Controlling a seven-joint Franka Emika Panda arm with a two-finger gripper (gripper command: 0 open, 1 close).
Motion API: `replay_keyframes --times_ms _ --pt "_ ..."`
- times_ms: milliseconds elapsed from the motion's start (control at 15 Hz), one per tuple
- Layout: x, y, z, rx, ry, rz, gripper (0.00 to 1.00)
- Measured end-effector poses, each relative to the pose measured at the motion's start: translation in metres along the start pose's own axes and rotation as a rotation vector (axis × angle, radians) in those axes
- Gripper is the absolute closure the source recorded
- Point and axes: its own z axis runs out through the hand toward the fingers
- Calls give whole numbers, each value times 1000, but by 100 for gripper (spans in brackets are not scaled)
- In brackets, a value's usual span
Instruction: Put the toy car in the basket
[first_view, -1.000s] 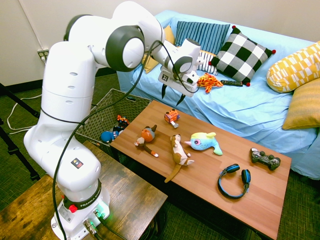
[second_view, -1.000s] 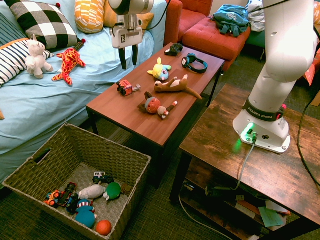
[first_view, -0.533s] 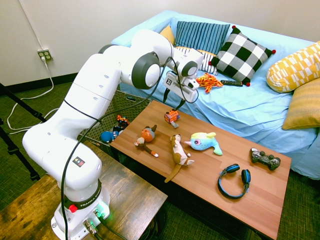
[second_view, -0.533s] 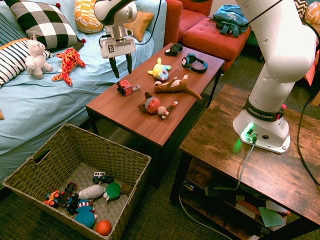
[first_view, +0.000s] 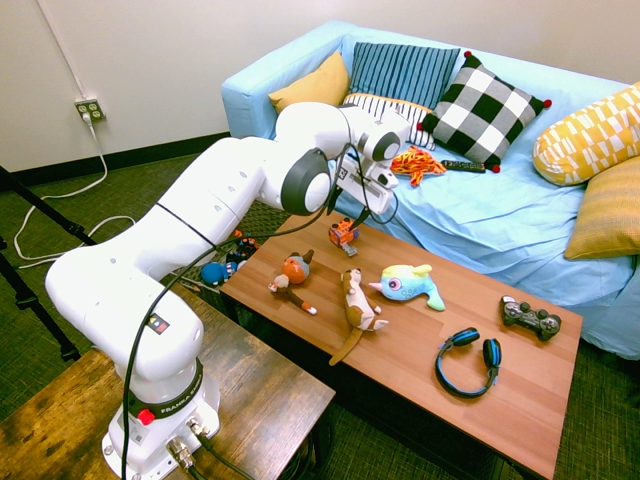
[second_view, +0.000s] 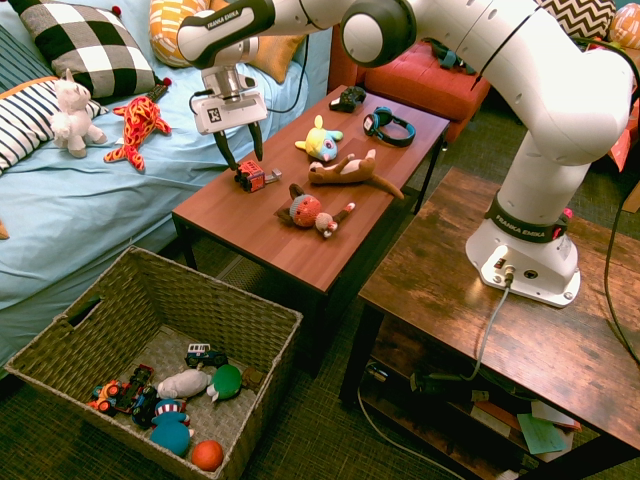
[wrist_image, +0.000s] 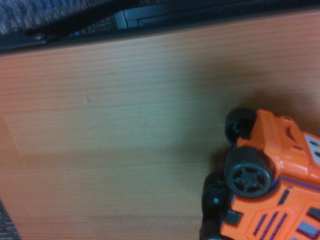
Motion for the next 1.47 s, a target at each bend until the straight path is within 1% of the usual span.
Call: replay_keyframes --times_ms 133,200,333,667,933,1200,1467 --pt "7 -4 12 -20 -17 6 0" --pt "10 -3 16 -30 -25 13 100" --pt "16 -3 19 -34 -19 33 100" --pt "11 -2 9 -46 -5 58 100" --pt "15 -3 19 -53 -12 61 100" --pt "16 -2 18 -51 -14 61 100" --pt "15 -3 4 -32 35 58 100"
